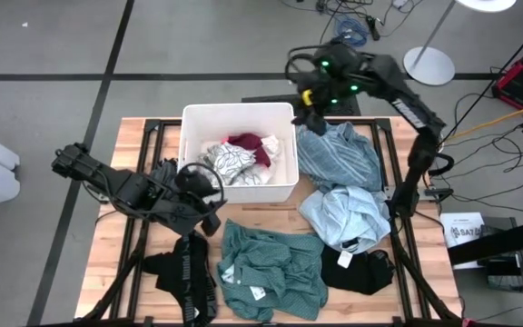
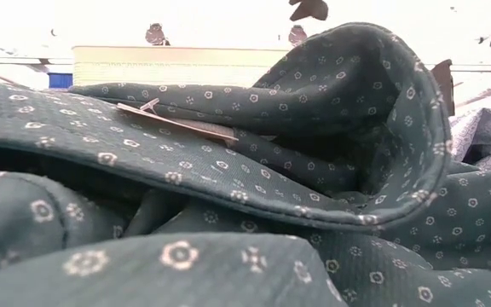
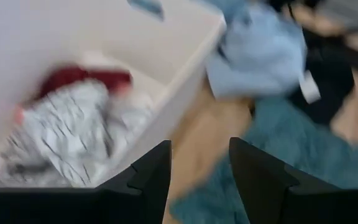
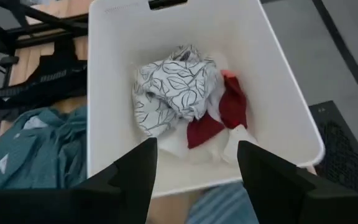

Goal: Sort clothes
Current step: Fold the green polo shirt

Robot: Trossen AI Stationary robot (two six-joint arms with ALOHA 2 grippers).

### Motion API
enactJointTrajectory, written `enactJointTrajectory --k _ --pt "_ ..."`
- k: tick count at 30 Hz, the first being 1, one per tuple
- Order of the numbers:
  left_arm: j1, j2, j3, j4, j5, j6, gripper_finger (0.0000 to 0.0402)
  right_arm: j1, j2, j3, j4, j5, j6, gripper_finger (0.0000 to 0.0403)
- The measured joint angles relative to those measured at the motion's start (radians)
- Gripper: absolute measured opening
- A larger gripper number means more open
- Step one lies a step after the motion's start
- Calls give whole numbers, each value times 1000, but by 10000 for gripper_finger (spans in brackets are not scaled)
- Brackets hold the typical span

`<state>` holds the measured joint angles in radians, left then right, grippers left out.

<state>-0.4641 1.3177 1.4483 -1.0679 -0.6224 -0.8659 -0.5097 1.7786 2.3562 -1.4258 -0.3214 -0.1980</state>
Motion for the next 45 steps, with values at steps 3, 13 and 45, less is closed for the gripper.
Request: enactJointTrajectory --k 3,13,45 --pt "-9 10 0 -23 97 10 171 24 -50 0 -37 -30 4 210" --pt "-36 22 -61 -60 174 -11 171 143 -260 -332 56 -158 30 210" --pt "-42 113 -298 294 357 507 171 797 -549 -1641 1422 125 704 210"
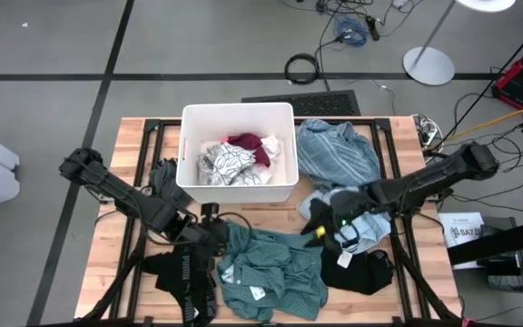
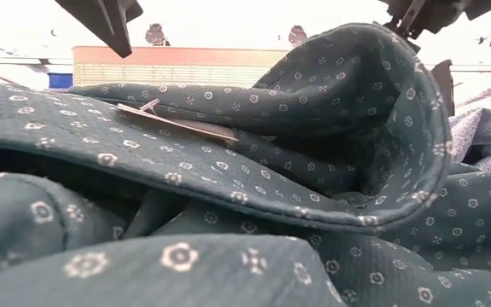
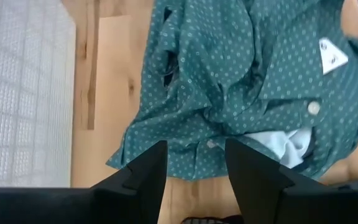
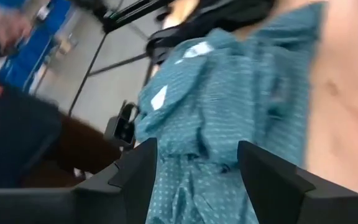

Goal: Sort clothes
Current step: Fold the green polo shirt

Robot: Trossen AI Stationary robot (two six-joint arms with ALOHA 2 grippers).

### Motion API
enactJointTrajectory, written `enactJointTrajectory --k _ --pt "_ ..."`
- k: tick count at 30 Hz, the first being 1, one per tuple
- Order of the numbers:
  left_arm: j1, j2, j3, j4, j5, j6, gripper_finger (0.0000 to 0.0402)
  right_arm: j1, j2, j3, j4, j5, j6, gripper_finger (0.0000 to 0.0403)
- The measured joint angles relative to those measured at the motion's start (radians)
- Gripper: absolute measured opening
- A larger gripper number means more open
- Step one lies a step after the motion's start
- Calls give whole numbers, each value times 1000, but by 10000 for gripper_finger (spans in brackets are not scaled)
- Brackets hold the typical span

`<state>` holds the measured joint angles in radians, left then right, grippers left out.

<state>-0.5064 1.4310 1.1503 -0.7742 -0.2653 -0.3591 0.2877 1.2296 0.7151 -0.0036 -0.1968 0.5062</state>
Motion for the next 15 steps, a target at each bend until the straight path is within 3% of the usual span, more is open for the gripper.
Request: enactJointTrajectory --k 5,10,15 --pt "-5 10 0 -3 -2 92 171 77 128 55 61 110 -95 210" --pt "-9 10 0 2 -8 98 171 116 278 193 -62 281 -283 210" --pt "-34 9 0 7 -19 -7 171 136 399 271 -201 321 -373 210"
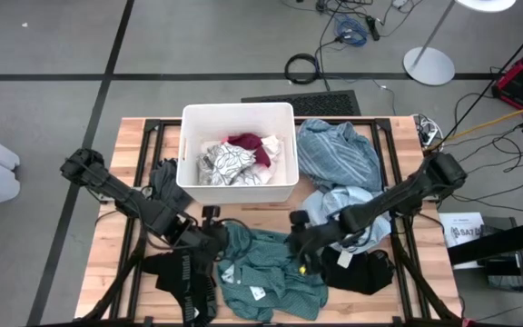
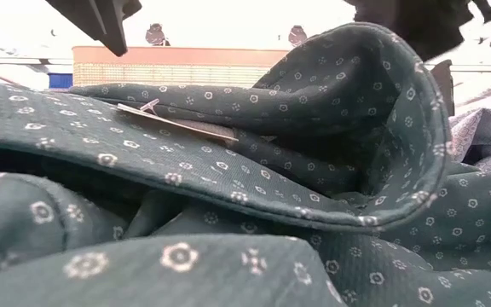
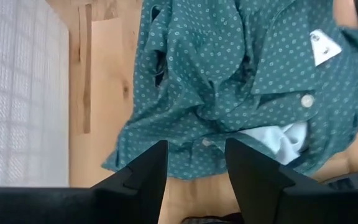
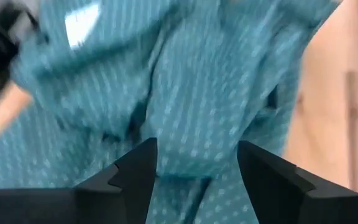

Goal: Sort clothes
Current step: Fold the green polo shirt

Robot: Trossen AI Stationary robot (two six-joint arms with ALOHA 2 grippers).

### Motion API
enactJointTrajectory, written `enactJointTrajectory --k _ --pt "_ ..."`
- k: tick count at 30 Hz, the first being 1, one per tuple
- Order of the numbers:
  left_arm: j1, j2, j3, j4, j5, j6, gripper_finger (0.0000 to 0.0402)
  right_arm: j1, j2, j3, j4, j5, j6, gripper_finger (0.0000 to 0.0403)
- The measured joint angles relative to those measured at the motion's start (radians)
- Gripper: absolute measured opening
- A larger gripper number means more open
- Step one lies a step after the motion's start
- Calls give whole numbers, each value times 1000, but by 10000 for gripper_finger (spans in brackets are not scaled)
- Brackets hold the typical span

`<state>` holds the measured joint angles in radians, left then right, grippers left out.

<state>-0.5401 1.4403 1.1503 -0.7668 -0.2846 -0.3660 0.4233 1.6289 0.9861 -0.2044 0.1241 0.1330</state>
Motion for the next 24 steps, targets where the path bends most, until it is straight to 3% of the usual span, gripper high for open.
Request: enactJointTrajectory --k 4,10,14,20,24 --pt "-23 0 0 0 -44 -101 171 42 52 2 9 15 -38 210" --pt "-46 0 0 2 -91 -198 171 88 85 3 75 233 -107 210" --pt "-45 0 0 3 -115 -255 171 90 113 4 101 264 -108 202" --pt "-46 0 0 6 -117 -258 171 90 153 3 126 190 -42 147" --pt "-47 0 0 11 -151 -258 171 89 151 2 116 189 -4 77"
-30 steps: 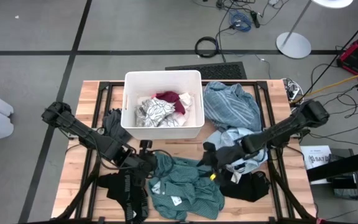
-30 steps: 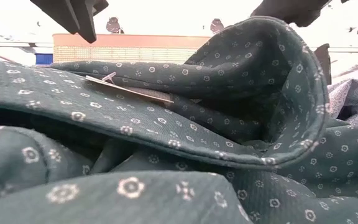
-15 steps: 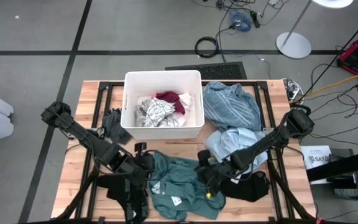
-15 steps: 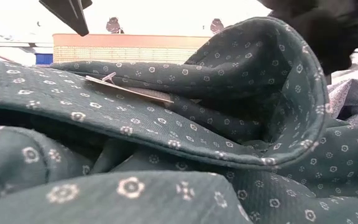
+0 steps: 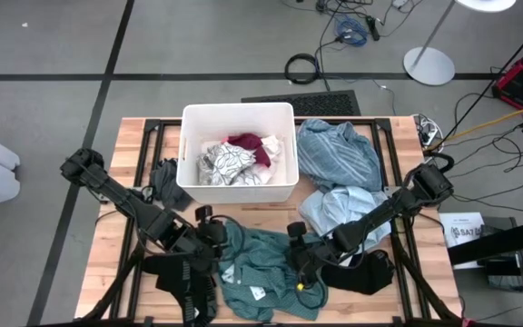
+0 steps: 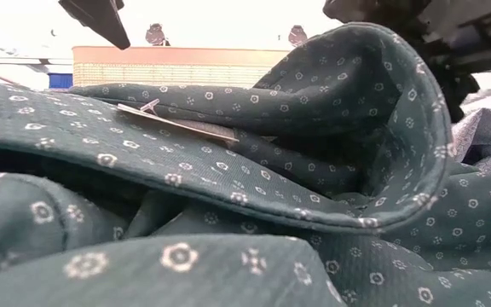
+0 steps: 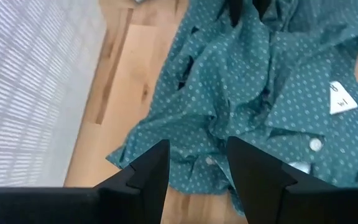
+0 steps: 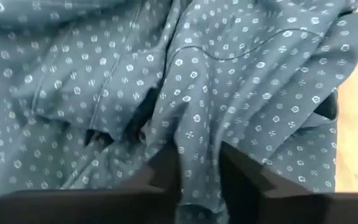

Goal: Sort clothes
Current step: Fold the green polo shirt

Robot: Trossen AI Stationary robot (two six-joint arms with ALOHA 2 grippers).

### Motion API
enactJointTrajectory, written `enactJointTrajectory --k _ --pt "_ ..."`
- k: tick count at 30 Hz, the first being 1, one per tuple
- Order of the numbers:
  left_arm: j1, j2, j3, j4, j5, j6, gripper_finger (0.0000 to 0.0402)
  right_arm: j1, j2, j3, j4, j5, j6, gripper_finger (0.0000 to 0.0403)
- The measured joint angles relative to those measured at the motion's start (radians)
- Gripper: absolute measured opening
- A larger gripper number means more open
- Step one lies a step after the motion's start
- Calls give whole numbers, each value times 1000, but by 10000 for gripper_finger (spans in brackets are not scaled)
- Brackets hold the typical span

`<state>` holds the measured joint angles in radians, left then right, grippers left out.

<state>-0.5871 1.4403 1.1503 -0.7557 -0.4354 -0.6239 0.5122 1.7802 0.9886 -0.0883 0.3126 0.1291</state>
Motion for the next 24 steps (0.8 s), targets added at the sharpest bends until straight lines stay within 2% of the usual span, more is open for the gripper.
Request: enactJointTrajectory --k 2,4,9,13,20,24 --pt "-1 0 0 7 -15 1 171 0 -26 0 -32 1 17 27" --pt "-3 0 0 21 -31 0 171 0 -66 12 -86 11 22 11" --pt "-2 0 0 40 -49 1 171 -11 -229 64 -295 55 19 2" --pt "-2 0 0 56 -73 2 171 -45 -384 176 -483 53 58 1" --pt "-2 -1 0 116 -124 1 171 -139 -560 460 -932 55 260 1" --pt "-2 -1 0 142 -132 0 171 -171 -613 533 -1097 52 361 0"
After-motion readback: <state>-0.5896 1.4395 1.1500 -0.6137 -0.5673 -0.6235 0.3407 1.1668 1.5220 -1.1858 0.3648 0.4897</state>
